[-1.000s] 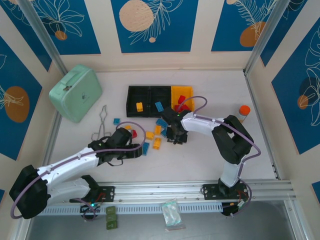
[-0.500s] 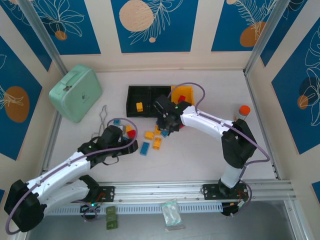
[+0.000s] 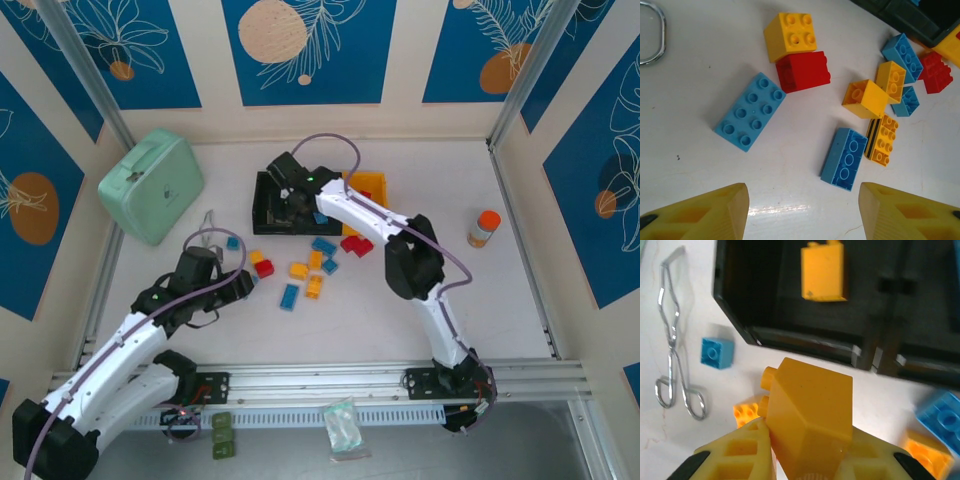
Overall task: Sort the legos into containers by color
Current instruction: Place the lego in the container.
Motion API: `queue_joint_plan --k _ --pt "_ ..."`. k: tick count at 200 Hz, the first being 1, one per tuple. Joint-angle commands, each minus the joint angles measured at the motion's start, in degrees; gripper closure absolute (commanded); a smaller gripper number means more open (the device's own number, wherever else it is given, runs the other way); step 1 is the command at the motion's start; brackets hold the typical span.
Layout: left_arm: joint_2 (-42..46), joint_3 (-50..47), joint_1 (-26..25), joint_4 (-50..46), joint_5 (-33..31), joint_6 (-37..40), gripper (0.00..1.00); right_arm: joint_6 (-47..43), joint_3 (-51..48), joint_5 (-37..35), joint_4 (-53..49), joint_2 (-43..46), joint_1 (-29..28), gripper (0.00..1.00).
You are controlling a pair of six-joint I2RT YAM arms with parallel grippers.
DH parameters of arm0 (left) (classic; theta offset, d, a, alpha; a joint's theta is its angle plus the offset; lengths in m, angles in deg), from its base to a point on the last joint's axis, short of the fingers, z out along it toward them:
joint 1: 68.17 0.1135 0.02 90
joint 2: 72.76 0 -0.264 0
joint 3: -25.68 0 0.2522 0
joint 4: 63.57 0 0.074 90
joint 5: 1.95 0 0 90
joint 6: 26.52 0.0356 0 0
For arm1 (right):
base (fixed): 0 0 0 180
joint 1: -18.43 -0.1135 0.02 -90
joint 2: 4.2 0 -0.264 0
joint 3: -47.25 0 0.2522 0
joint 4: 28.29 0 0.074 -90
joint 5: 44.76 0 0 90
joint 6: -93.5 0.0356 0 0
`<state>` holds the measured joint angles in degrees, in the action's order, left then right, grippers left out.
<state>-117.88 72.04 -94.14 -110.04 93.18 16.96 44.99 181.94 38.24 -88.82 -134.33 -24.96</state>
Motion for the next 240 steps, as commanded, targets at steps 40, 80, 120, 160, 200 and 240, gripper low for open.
queue_joint_plan --k 40,80,120,160,200,240 --pt "1.3 -0.9 0.8 -2.9 1.5 -1.9 0.4 -0.8 21.2 8.0 -7.0 -15.2 1.9 0.75" --pt "1.6 -1.2 0.9 -3.5 1.1 -2.1 0.4 -0.3 26.4 9.9 -7.7 -19.3 2.3 0.66" --pt "1.4 -1.2 0.9 -3.3 0.9 -2.3 0.4 -1.3 25.8 8.9 -8.3 -16.6 1.9 0.58" --pt "-0.3 -0.7 0.9 -2.3 1.2 -2.0 0.4 -2.8 18.0 6.9 -6.7 -7.5 1.4 0.56" --pt "-4.1 2.1 0.9 -2.4 0.3 -0.5 0.4 -3.2 -6.9 6.8 4.6 10.5 0.6 0.56" --pt "-10.7 6.6 0.9 -1.9 -0.4 1.3 0.39 -4.0 -31.0 10.1 14.1 26.7 0.6 0.5"
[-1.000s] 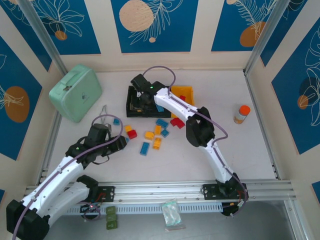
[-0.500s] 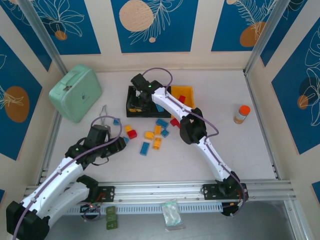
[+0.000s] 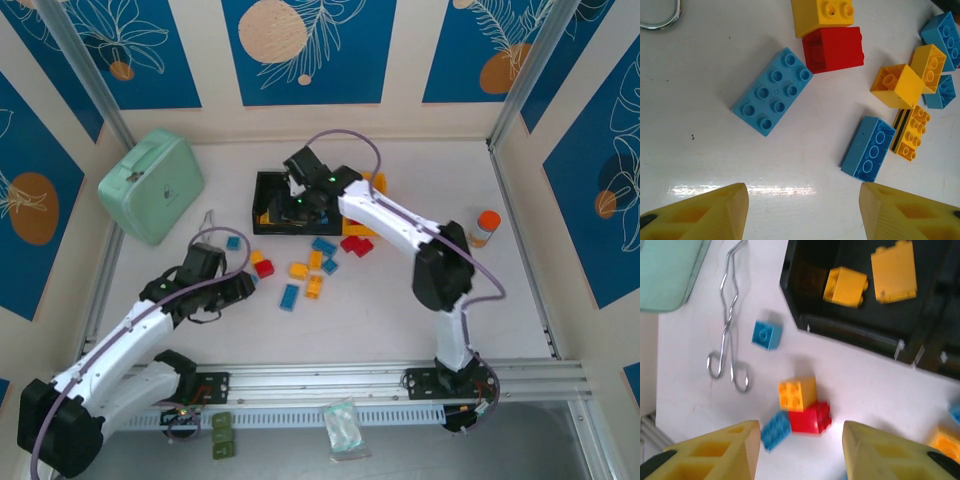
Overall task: Sort the legos into containers by color
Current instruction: Place the lego in the container, then pick up the lego from the center of the table.
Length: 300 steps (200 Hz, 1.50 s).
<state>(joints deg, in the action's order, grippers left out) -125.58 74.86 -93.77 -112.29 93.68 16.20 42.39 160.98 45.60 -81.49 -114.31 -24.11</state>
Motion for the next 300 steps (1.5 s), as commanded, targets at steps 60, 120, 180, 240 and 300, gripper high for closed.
queue_joint_plan --k 60,120,180,240,300 --pt "-17.9 12.6 0.6 1.6 -3.8 4.4 0.35 -3.3 -35.5 5.6 14.5 26.0 -0.5 0.42" --pt "-31.9 21.8 0.6 1.4 -8.8 7.7 0.28 0.3 -51.0 4.9 18.6 38.0 -0.5 0.38" --pt "-43.9 29.2 0.6 1.1 -13.0 8.9 0.33 3.5 -56.1 3.4 18.7 42.0 -0.5 0.39" --pt "-45.9 29.1 0.6 1.8 -12.9 9.1 0.67 4.1 -56.3 2.4 18.3 42.1 -0.3 0.39" --pt "-41.3 32.4 0.7 -1.4 -14.2 12.2 0.76 4.1 -55.1 3.3 20.2 39.9 -1.5 0.39"
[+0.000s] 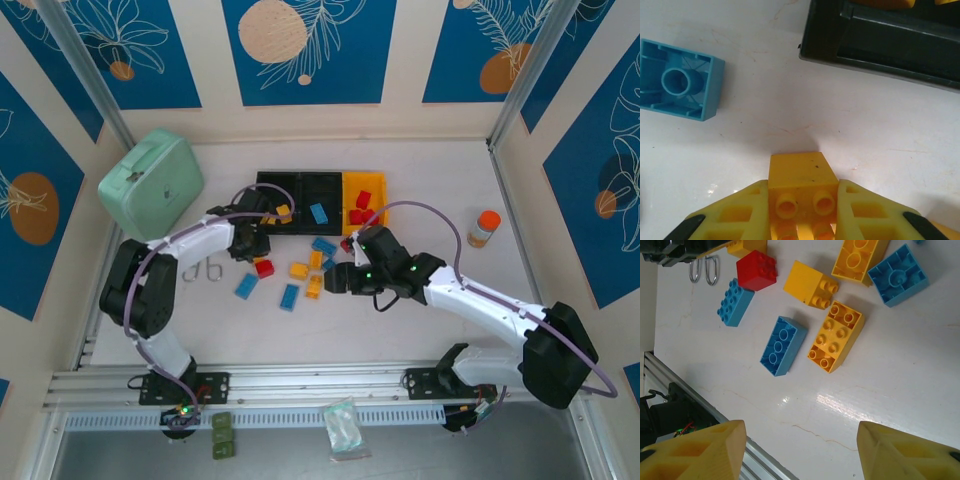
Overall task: Sort the legos into containers by color
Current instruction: Pick up the lego from the center of the table, then place the lego on the lego.
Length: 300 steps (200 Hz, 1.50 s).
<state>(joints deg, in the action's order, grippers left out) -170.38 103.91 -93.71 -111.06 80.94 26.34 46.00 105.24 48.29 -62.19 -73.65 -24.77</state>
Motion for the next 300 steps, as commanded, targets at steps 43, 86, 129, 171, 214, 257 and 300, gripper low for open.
queue_joint_plan --k 43,86,129,171,214,257,300 --pt "3.3 10.2 0.6 -4.7 -0.7 3.9 0.76 0.7 1.9 -0.1 1.3 -1.5 -1.1 0.39" --pt "-2.7 20.9 1.2 -6.2 -1.6 6.2 0.76 1.5 1.9 -0.8 0.9 -1.5 -1.3 0.39" --pt "-12.9 34.5 2.4 -8.9 -1.7 8.3 0.76 2.9 0.5 -2.3 -0.1 0.1 -1.4 0.39" --pt "-22.4 44.9 3.7 -10.5 -1.6 8.9 0.76 4.2 -0.3 -3.1 -0.3 0.4 -1.4 0.4" --pt "-30.5 53.2 4.2 -12.8 -3.3 9.8 0.76 4.3 0.1 -3.8 -1.0 0.0 -1.3 0.4" --pt "-33.2 55.3 4.2 -12.9 -5.2 9.9 0.69 3.9 0.9 -3.8 -1.7 -0.9 -1.1 0.4" --pt "-31.7 55.1 3.8 -13.3 -3.8 10.0 0.55 4.0 1.3 -4.0 -1.7 -1.4 -1.0 0.4"
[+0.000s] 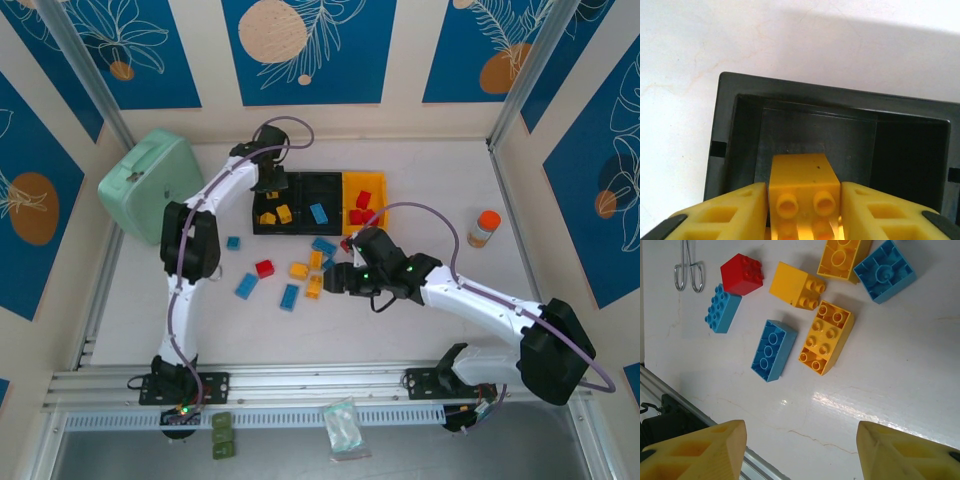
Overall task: Sort the legos into containers by color
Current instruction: Place the lego on the lego.
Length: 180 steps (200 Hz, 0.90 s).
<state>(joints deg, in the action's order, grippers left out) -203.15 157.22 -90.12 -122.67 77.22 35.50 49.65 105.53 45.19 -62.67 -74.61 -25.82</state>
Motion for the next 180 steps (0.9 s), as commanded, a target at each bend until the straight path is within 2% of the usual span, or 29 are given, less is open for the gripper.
queue_joint_plan --k 1,25,63,118,180 --pt "1.1 1.7 0.2 -1.7 -0.1 0.8 0.55 0.3 1.0 -0.9 -1.3 -0.4 0.1 0.4" --pt "4.0 0.2 -0.1 -1.5 0.9 1.1 0.5 0.1 1.6 -1.8 -2.3 -0.1 0.1 0.39" --pt "12.4 -6.6 -0.4 1.3 4.5 1.2 0.49 -0.9 3.2 -4.6 -6.5 2.1 1.5 0.38" --pt "28.8 -27.2 -0.6 8.6 16.5 1.4 0.44 0.2 2.8 -5.7 -11.6 4.9 6.7 0.38" --pt "47.5 -53.2 -1.1 14.2 26.1 -0.3 0.43 1.0 4.1 -5.7 -12.4 0.9 6.8 0.37"
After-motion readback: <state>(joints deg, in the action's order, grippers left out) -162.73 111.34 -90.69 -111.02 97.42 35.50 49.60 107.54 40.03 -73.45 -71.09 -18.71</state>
